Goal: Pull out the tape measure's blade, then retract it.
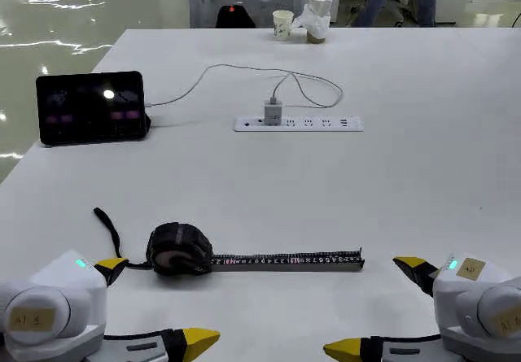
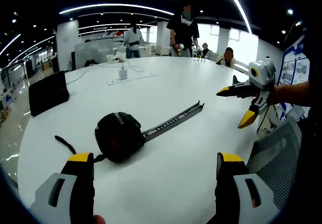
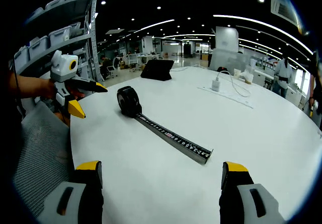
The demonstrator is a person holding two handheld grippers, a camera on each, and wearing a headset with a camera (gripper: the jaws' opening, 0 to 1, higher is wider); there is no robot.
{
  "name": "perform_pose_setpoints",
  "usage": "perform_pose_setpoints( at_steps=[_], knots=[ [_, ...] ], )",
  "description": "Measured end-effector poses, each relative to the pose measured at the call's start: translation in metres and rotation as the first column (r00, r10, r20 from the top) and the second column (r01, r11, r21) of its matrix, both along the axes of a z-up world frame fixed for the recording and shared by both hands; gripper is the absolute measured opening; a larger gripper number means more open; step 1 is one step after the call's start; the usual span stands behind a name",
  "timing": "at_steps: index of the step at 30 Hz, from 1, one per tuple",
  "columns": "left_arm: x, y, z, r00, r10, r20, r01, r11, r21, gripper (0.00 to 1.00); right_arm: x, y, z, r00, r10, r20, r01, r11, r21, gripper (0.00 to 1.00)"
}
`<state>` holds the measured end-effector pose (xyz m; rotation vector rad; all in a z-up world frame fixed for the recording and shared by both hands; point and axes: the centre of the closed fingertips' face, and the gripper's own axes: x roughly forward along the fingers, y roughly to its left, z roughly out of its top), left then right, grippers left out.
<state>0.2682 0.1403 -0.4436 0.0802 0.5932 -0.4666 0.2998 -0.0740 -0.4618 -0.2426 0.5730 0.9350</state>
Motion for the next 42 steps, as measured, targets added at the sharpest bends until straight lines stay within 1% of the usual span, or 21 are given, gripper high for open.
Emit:
perform_pose_setpoints(
  at_steps=[2, 7, 10, 16, 21, 27, 29, 33, 38, 42],
  knots=[
    [-0.001, -0.001, 0.0, 1.0, 0.006, 0.001, -0.006, 1.0, -0.004, 0.99, -0.001, 0.0, 0.0, 1.0, -0.008, 0.002, 0.008, 1.0, -0.002, 0.99],
    [-0.005, -0.004, 0.001, 1.0, 0.024, 0.003, -0.024, 1.0, -0.018, 0.99, 0.001, -0.002, 0.004, 0.999, -0.042, 0.012, 0.042, 0.999, 0.013, 0.99],
    [-0.006, -0.005, 0.002, 0.999, 0.031, 0.007, -0.031, 0.999, -0.014, 0.99, 0.001, -0.001, 0.007, 0.998, -0.054, 0.013, 0.053, 0.998, 0.024, 0.99],
    [-0.007, -0.006, 0.005, 0.998, 0.058, 0.017, -0.057, 0.998, -0.013, 0.99, -0.001, 0.002, 0.008, 0.998, -0.062, 0.011, 0.062, 0.998, 0.026, 0.99],
    [-0.01, -0.008, 0.005, 0.998, 0.066, 0.016, -0.066, 0.998, -0.009, 0.99, -0.003, 0.002, 0.01, 0.997, -0.077, 0.01, 0.077, 0.997, 0.031, 0.99],
    [-0.009, -0.007, 0.008, 0.995, 0.091, 0.029, -0.091, 0.996, -0.005, 0.99, -0.006, 0.003, 0.012, 0.996, -0.088, 0.01, 0.087, 0.996, 0.037, 0.99],
    [-0.009, -0.006, 0.008, 0.995, 0.094, 0.034, -0.094, 0.996, 0.003, 0.99, -0.006, 0.004, 0.013, 0.996, -0.09, 0.011, 0.09, 0.995, 0.038, 0.99],
    [-0.008, -0.006, 0.01, 0.993, 0.114, 0.041, -0.114, 0.993, -0.002, 0.99, -0.006, 0.005, 0.014, 0.995, -0.096, 0.012, 0.096, 0.995, 0.039, 0.99],
    [-0.008, -0.006, 0.01, 0.991, 0.126, 0.044, -0.126, 0.992, -0.002, 0.99, -0.005, 0.005, 0.016, 0.994, -0.104, 0.014, 0.103, 0.994, 0.044, 0.99],
    [-0.008, -0.006, 0.01, 0.989, 0.139, 0.047, -0.139, 0.99, -0.005, 0.99, -0.006, 0.007, 0.017, 0.995, -0.097, 0.014, 0.097, 0.994, 0.044, 0.99]
  ],
)
